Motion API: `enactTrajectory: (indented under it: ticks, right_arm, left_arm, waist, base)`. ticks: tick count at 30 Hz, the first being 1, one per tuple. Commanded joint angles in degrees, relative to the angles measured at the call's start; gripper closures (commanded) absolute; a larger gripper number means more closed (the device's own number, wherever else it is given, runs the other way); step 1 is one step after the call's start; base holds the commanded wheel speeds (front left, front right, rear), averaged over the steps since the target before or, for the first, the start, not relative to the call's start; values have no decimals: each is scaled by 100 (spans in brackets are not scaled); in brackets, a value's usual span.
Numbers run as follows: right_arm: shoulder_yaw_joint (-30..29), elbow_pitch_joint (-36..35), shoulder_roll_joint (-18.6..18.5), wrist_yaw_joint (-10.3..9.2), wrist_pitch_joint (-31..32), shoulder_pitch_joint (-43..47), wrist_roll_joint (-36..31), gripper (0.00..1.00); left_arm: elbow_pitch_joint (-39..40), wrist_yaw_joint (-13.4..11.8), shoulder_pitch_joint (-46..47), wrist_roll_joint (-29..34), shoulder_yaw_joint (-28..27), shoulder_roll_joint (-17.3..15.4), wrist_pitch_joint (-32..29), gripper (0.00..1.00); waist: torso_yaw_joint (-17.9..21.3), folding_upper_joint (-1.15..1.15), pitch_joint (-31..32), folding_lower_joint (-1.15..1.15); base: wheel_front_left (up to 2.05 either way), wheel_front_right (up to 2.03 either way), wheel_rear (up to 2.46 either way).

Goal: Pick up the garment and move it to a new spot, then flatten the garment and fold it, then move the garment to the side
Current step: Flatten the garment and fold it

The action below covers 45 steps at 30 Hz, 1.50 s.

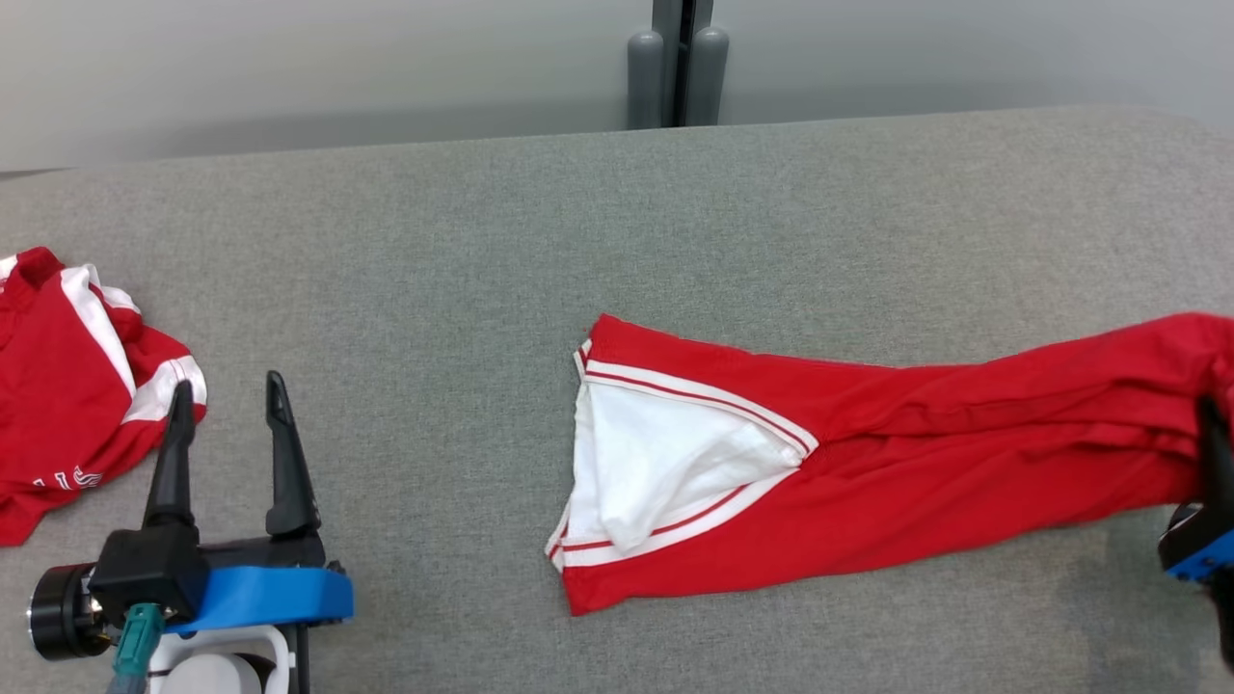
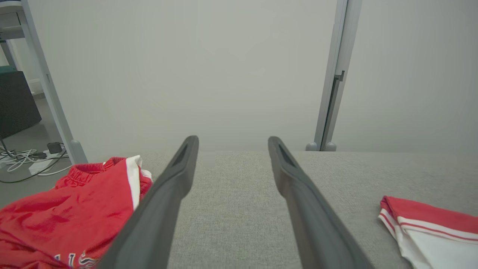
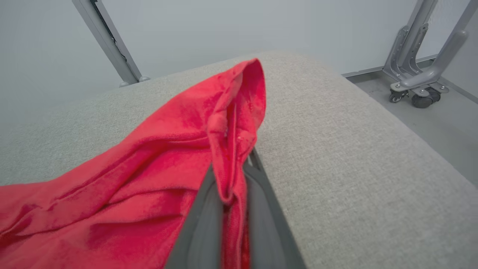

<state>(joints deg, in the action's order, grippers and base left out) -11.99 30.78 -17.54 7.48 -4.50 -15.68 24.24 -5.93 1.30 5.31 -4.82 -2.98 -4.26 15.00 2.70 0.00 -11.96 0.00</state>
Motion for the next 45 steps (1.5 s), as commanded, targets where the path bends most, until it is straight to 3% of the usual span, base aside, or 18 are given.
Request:
enactTrajectory:
  ticks: [1, 4, 10, 20, 30, 42, 43, 44, 45]
  right_arm:
    - [-19, -58, -37, 2, 34, -87, -21, 100]
    - [52, -286, -49, 2, 157, -102, -114, 100]
    - [484, -1002, 371, 3, 272, 27, -217, 100]
    - [1764, -2042, 1075, 3, 492, 172, -337, 100]
    - [2832, -1774, 1442, 3, 406, -240, -214, 100]
    - [3691, -859, 1459, 3, 63, -802, 345, 100]
    - [3748, -787, 1462, 3, 68, -842, 349, 58]
    - [3784, -742, 1464, 3, 6, -878, 438, 0]
    - [3814, -697, 1458, 3, -50, -918, 469, 0]
  left_arm:
    - [-4, 17, -48, 52, -19, 17, 25, 0]
    - [7, 24, -106, 79, -54, 44, 25, 0]
    - [1, 68, -115, 104, -42, 92, 25, 0]
    - [-36, 140, -24, 142, -98, 122, 25, 0]
    - [-71, 158, 101, 150, 4, 134, 24, 0]
    - [-202, 107, 265, 16, 293, 140, 24, 0]
    - [-202, 94, 269, -5, 304, 141, 24, 0]
    - [-209, 91, 272, -18, 317, 142, 24, 0]
    - [-216, 87, 271, -21, 326, 139, 24, 0]
  waist:
    - [10, 0, 18, 0]
    - [29, 0, 59, 0]
    - [24, 0, 73, 0]
    - [-44, 0, -20, 0]
    - [-240, 0, -106, 0]
    - [-554, 0, -184, 0]
    - [-559, 0, -186, 0]
    - [-559, 0, -185, 0]
    - [-551, 0, -180, 0]
  base:
    - [0, 0, 0]
    - [0, 0, 0]
    - [0, 0, 0]
    - [0, 0, 0]
    - [0, 0, 0]
    - [0, 0, 0]
    - [0, 0, 0]
    - [0, 0, 0]
    - [0, 0, 0]
